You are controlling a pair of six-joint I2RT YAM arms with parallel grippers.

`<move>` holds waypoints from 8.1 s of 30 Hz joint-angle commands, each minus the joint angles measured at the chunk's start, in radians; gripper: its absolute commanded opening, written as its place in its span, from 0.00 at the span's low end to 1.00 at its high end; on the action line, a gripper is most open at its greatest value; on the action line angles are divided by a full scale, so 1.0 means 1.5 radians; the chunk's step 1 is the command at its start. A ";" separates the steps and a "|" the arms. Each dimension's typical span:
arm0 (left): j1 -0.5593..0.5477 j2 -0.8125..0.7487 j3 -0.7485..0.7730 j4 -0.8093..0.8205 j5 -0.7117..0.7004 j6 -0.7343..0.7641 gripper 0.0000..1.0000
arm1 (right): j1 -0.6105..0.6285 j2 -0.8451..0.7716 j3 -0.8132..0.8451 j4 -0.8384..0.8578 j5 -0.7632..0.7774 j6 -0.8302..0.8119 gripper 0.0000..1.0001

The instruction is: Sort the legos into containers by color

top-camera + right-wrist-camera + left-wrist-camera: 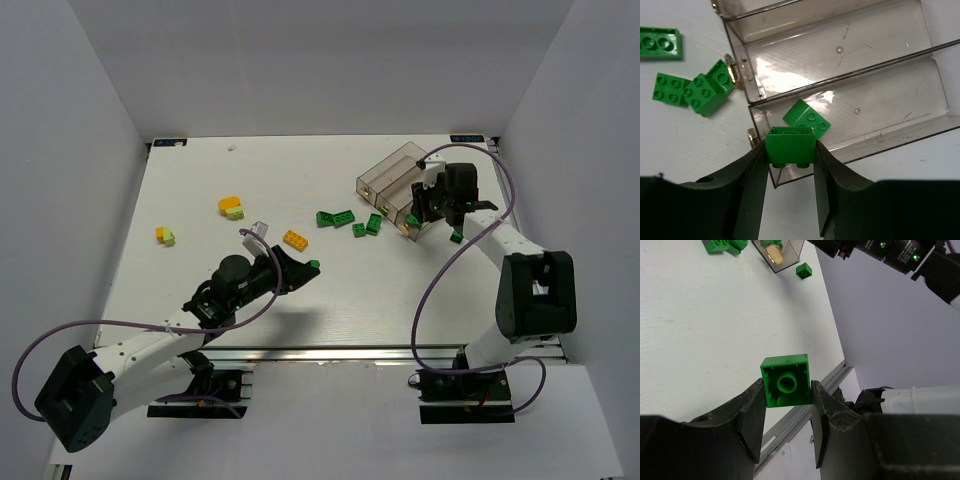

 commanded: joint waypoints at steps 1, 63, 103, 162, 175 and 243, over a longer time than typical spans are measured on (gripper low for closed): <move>0.001 -0.005 -0.005 0.013 0.010 0.005 0.00 | -0.017 0.039 0.058 -0.013 0.010 0.026 0.01; -0.071 0.949 1.100 -0.199 -0.014 0.176 0.13 | -0.212 -0.094 0.056 -0.046 -0.427 -0.040 0.00; -0.088 0.949 1.166 -0.266 -0.090 0.172 0.52 | -0.225 -0.093 0.053 -0.097 -0.430 -0.104 0.00; -0.040 -0.034 0.144 -0.372 -0.430 -0.016 0.89 | -0.191 0.235 0.209 -0.354 -0.074 -0.442 0.22; -0.040 -0.011 0.145 -0.349 -0.414 0.001 0.90 | -0.190 0.108 0.264 -0.404 -0.331 -0.296 0.00; 0.124 0.753 0.812 -0.481 -0.064 0.144 0.71 | -0.135 -0.036 0.077 -0.293 -0.574 -0.342 0.53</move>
